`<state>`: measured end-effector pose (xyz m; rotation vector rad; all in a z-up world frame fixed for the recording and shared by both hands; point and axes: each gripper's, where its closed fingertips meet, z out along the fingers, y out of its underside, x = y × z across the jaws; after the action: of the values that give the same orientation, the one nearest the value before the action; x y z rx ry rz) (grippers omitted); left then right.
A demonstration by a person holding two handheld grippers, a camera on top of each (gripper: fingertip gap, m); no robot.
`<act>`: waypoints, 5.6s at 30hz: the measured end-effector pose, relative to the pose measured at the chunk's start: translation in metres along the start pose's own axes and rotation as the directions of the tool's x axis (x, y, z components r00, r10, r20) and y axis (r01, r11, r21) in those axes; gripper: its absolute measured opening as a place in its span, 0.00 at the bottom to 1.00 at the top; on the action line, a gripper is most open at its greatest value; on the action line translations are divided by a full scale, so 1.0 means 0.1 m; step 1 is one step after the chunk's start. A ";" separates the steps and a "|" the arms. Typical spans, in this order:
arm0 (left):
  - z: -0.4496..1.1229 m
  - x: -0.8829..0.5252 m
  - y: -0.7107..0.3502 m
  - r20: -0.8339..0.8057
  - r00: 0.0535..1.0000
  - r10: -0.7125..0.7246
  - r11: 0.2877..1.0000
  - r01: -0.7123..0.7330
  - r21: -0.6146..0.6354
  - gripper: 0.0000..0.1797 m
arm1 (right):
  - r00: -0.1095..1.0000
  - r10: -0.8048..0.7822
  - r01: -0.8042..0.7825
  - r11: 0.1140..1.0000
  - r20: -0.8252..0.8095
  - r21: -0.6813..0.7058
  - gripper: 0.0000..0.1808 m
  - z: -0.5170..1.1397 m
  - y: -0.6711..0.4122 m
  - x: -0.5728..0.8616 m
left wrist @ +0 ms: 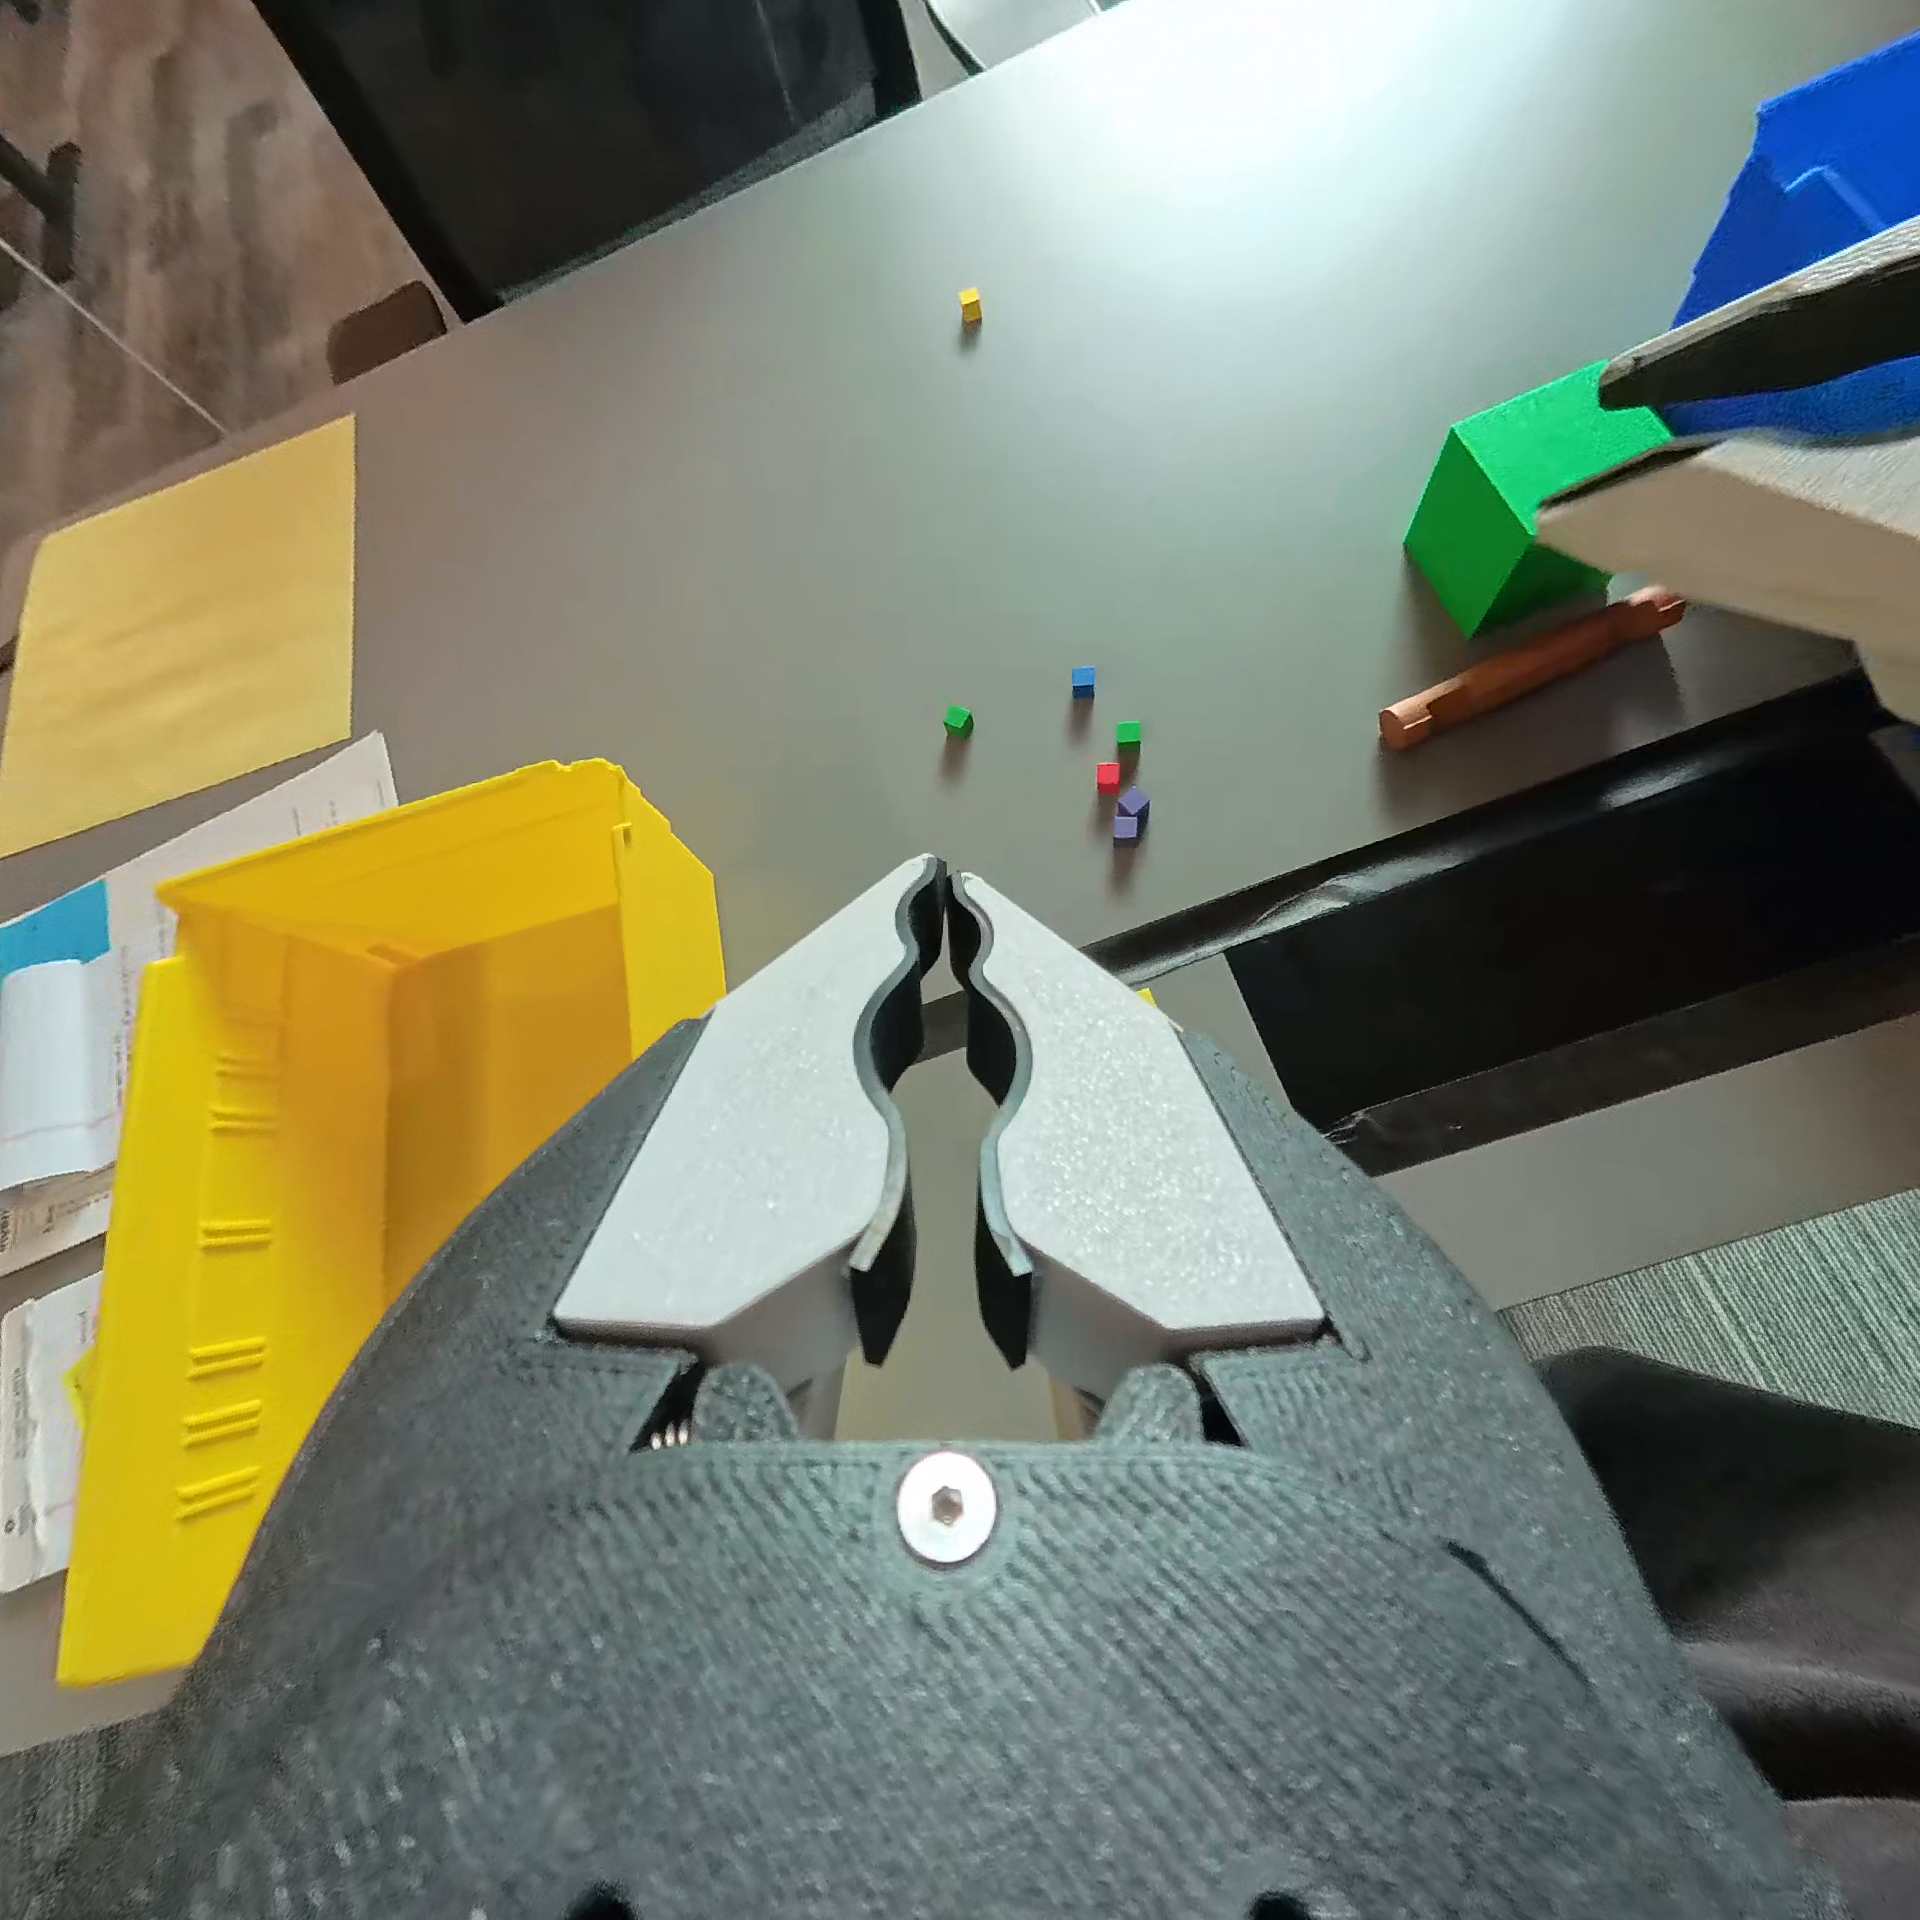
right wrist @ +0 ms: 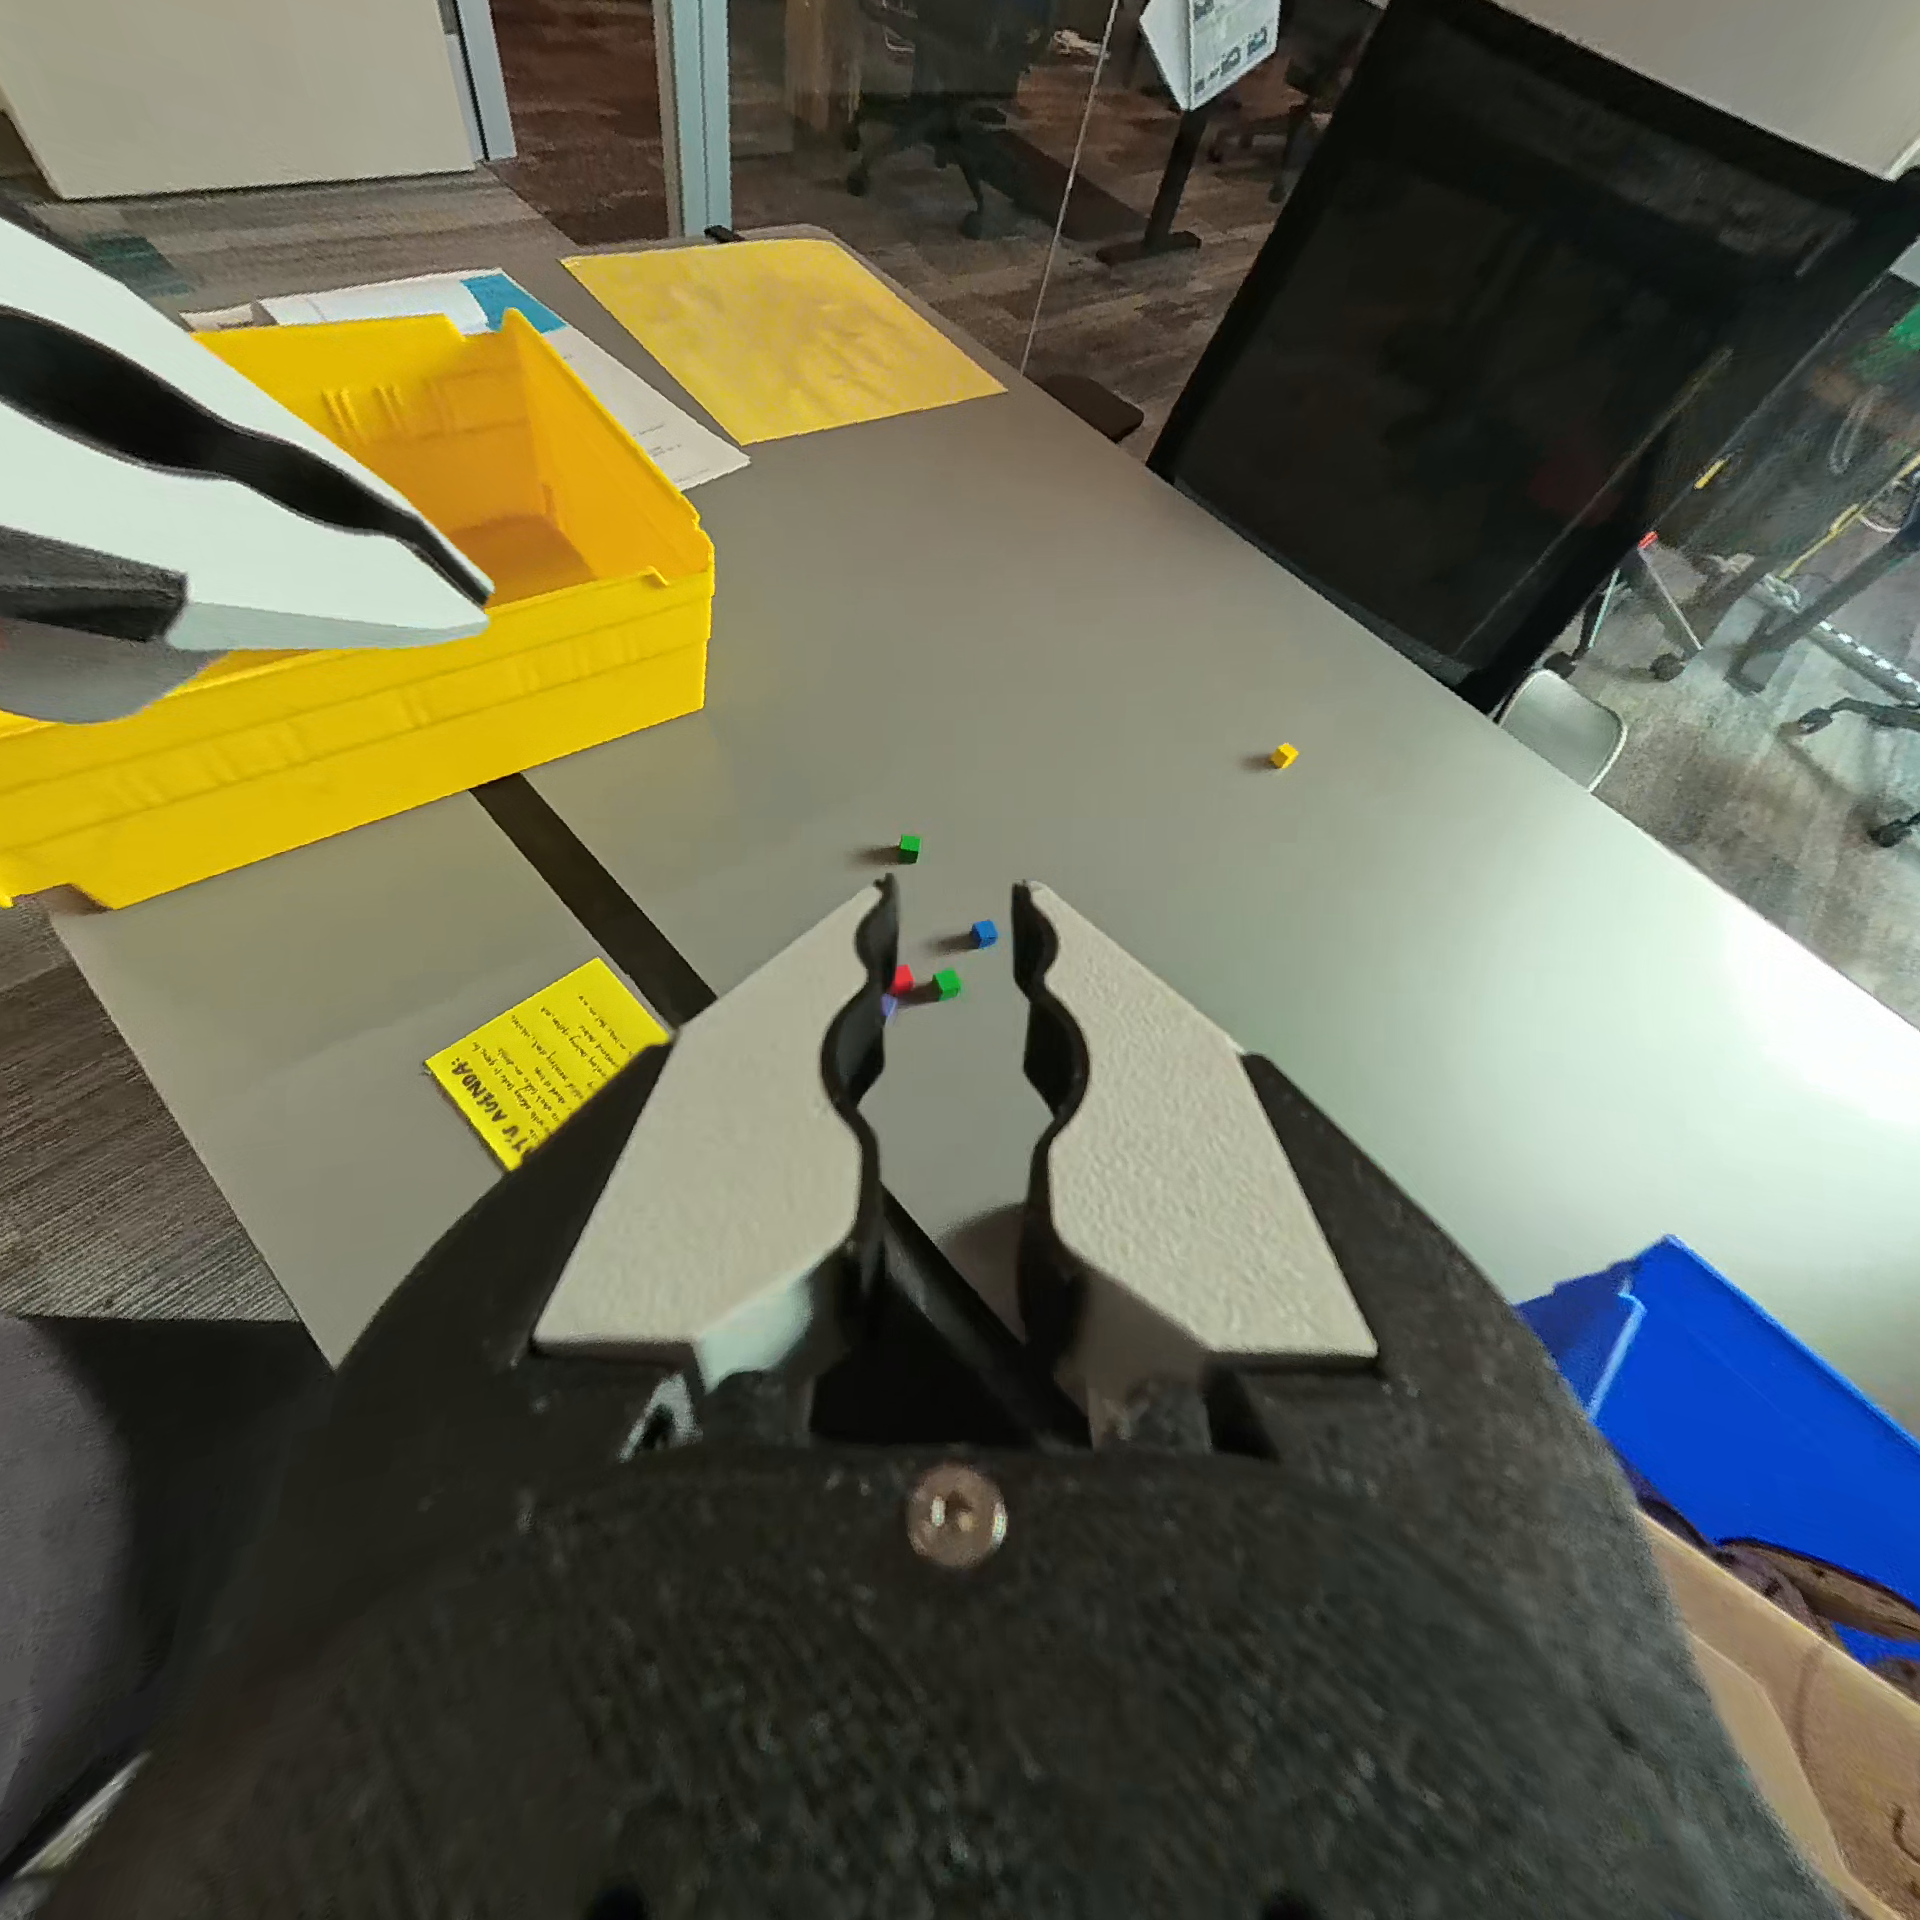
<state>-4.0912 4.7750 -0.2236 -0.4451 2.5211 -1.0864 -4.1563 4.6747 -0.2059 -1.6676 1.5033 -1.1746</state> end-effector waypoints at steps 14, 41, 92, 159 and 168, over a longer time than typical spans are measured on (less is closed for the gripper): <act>1.20 0.04 0.13 -0.292 0.953 -0.081 0.993 0.051 -0.107 0.15 | 0.981 0.180 -0.158 0.958 0.073 -0.241 0.20 0.44 0.54 -0.03; 1.91 0.37 0.79 -0.506 0.861 -0.053 0.949 -0.114 -0.293 0.11 | 0.933 0.237 -0.073 0.861 0.269 -0.504 0.11 1.65 1.48 -0.56; 2.34 -0.08 0.56 -0.402 0.888 -0.223 0.954 0.113 -0.279 0.11 | 0.953 0.119 0.022 0.892 0.280 -0.452 0.05 1.93 1.19 -0.38; 2.43 0.14 0.52 -0.471 0.845 -0.254 0.948 0.120 -0.296 0.09 | 0.934 0.142 0.018 0.899 0.329 -0.437 0.05 2.37 1.14 0.05; 2.28 0.10 0.63 -0.468 0.837 -0.285 0.938 0.142 -0.318 0.12 | 0.894 0.090 0.103 0.912 0.438 -0.398 0.05 2.33 1.06 -0.19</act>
<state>-4.0084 4.6689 -0.4178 -0.5934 3.1807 -1.0439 -3.9944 4.6450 -0.4029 -2.0454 1.5012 -0.4234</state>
